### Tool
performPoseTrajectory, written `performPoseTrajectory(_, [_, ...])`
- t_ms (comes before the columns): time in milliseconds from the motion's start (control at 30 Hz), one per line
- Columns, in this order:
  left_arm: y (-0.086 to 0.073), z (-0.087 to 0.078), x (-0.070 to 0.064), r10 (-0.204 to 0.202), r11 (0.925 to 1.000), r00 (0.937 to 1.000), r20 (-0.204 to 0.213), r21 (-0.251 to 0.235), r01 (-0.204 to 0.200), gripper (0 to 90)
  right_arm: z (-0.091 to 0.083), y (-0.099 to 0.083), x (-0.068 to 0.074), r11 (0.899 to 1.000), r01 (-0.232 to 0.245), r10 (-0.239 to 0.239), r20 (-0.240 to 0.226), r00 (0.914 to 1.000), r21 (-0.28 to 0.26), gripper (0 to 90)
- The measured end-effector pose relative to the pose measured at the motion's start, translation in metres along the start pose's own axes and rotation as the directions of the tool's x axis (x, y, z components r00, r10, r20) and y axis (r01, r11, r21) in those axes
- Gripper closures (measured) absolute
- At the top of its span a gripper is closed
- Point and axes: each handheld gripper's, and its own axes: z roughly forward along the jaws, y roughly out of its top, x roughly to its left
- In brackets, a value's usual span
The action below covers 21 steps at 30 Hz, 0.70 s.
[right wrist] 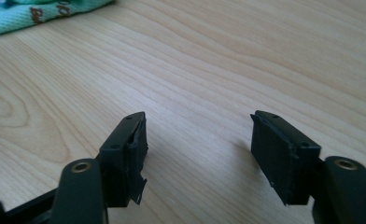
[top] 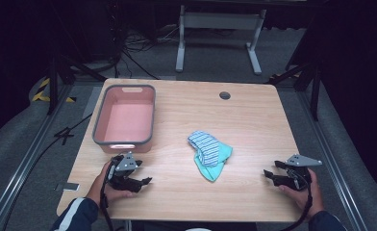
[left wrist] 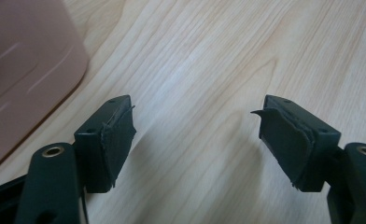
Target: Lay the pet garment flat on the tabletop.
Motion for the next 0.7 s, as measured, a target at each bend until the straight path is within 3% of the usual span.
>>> performPoseTrajectory(100, [0.009,0.009,-0.003,0.025,0.9997,0.9995,0.019,0.007,-0.025,29.1,-0.002,0.008,0.006,0.999,0.015,-0.016,-0.03,0.9994,-0.034,42.6])
performPoseTrajectory(200, [0.019,0.019,-0.007,0.045,0.9989,0.9983,0.036,0.013,-0.045,29.8,-0.002,0.019,0.017,0.996,0.064,-0.067,-0.037,0.9971,-0.065,45.9])
performPoseTrajectory(300, [0.031,0.03,-0.01,0.039,0.9988,0.9991,0.015,0.028,-0.039,32.4,-0.002,0.032,0.03,0.989,0.126,-0.13,-0.047,0.9904,-0.083,46.7])
performPoseTrajectory(533, [0.053,0.048,-0.014,0.068,0.9976,0.9967,0.045,0.015,-0.068,31.6,0.005,0.052,0.051,0.974,0.197,-0.207,-0.091,0.974,-0.109,49.4])
performPoseTrajectory(567, [0.058,0.054,-0.016,0.085,0.9962,0.9955,0.042,0.011,-0.086,31.6,0.007,0.055,0.055,0.972,0.207,-0.218,-0.102,0.9706,-0.111,50.3])
performPoseTrajectory(600, [0.062,0.058,-0.016,0.104,0.9939,0.9933,0.049,0.03,-0.106,31.7,0.012,0.061,0.062,0.965,0.234,-0.248,-0.118,0.9616,-0.12,52.0])
performPoseTrajectory(633, [0.062,0.058,-0.016,0.104,0.9939,0.9933,0.049,0.03,-0.106,31.4,0.012,0.061,0.062,0.965,0.234,-0.248,-0.118,0.9616,-0.12,52.0])
performPoseTrajectory(667, [0.066,0.065,-0.017,0.124,0.9914,0.9911,0.05,0.036,-0.125,31.0,0.02,0.069,0.074,0.953,0.276,-0.292,-0.134,0.9469,-0.128,55.6])
performPoseTrajectory(700, [0.068,0.067,-0.016,0.126,0.9911,0.9906,0.054,0.038,-0.128,30.9,0.022,0.072,0.078,0.949,0.285,-0.302,-0.139,0.9431,-0.132,56.5])
